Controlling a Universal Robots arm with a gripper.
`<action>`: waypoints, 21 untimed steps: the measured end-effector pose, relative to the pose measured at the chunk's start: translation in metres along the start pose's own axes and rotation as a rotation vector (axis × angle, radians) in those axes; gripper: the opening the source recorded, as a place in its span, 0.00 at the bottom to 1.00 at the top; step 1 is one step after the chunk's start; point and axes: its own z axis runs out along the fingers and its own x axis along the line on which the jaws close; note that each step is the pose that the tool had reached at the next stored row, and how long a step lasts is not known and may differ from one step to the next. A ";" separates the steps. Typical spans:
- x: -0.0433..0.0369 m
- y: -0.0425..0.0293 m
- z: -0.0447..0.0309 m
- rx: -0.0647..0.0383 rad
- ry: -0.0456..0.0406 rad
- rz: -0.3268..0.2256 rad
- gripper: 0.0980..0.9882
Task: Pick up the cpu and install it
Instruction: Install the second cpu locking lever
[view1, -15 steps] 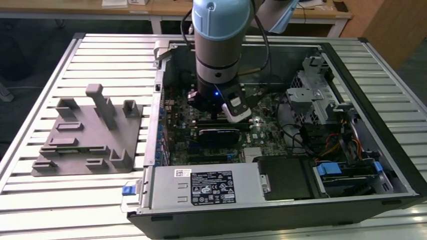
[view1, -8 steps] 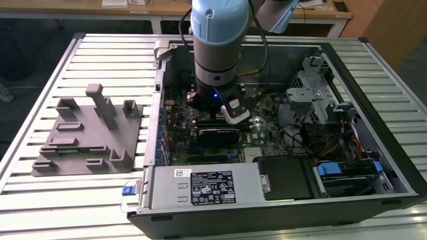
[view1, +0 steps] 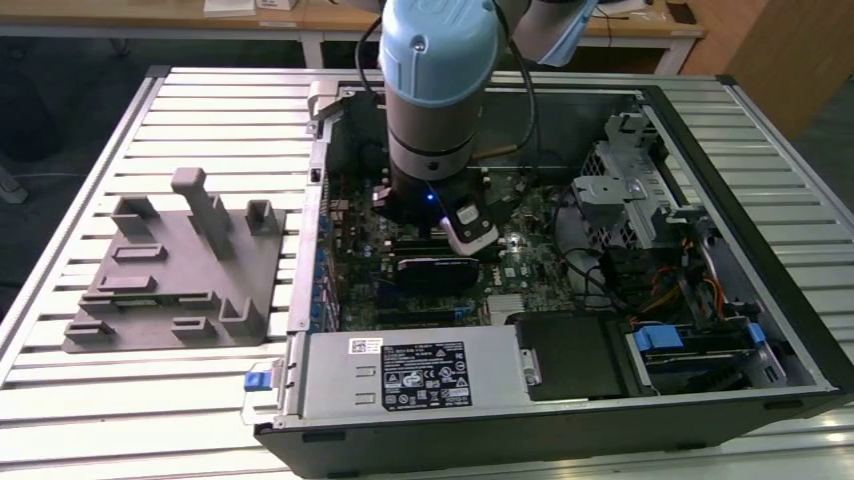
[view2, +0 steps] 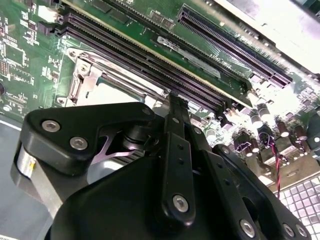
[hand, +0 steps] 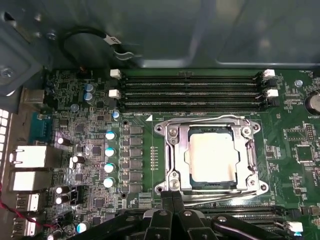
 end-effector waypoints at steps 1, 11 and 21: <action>0.0003 -0.0006 0.0003 -0.004 0.0002 0.000 0.01; 0.0043 -0.0023 0.0051 -0.014 0.0011 -0.002 0.01; 0.0072 -0.0020 0.0080 -0.017 0.0028 -0.008 0.01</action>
